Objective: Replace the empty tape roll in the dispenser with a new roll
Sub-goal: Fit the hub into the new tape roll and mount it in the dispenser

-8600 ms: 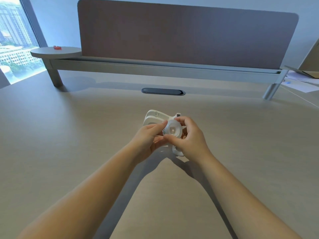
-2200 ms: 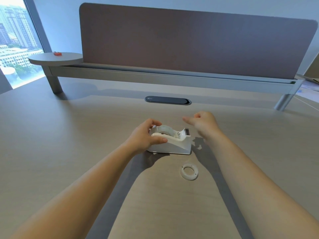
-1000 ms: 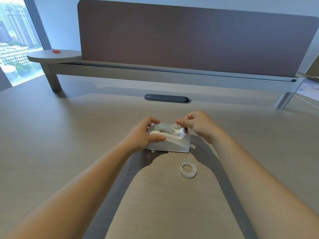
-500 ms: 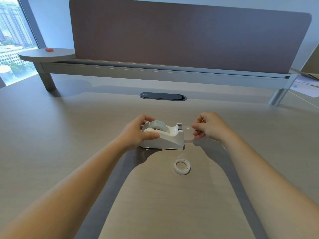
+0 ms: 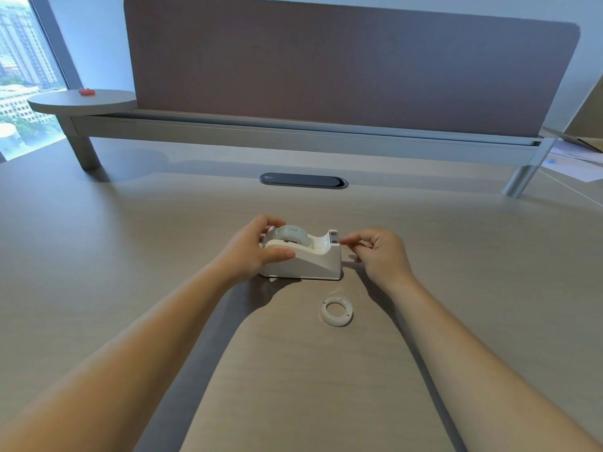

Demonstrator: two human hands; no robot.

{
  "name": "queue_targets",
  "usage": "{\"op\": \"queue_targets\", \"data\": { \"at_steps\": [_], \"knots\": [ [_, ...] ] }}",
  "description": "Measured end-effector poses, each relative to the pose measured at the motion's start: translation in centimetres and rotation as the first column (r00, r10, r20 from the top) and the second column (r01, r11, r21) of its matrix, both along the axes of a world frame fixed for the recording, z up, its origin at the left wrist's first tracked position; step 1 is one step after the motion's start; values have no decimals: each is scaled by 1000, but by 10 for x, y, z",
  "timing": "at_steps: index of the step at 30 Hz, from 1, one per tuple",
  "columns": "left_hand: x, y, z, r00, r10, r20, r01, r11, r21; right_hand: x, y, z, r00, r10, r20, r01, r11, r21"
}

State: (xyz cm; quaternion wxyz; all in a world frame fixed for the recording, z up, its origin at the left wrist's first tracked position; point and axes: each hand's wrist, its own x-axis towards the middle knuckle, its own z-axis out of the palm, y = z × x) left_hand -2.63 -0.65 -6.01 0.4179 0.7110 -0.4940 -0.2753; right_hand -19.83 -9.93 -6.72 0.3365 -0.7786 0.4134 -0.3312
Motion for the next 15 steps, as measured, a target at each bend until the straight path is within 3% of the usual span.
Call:
{"op": "queue_targets", "data": {
  "at_steps": [4, 8, 15],
  "knots": [
    [-1, 0, 0, 1000, 2, -1, -2, 1000, -6, 0, 8, -2, 999, -22, -30, 18, 994, -107],
    [-2, 0, -2, 1000, 5, -5, -5, 1000, -16, 0, 11, -5, 978, -44, -202, 3, 980, -197],
    [-3, 3, -1, 999, 14, 47, -13, 1000, -15, -1, 13, -1, 938, -58, -343, 5, 988, -152]
  ]
}}
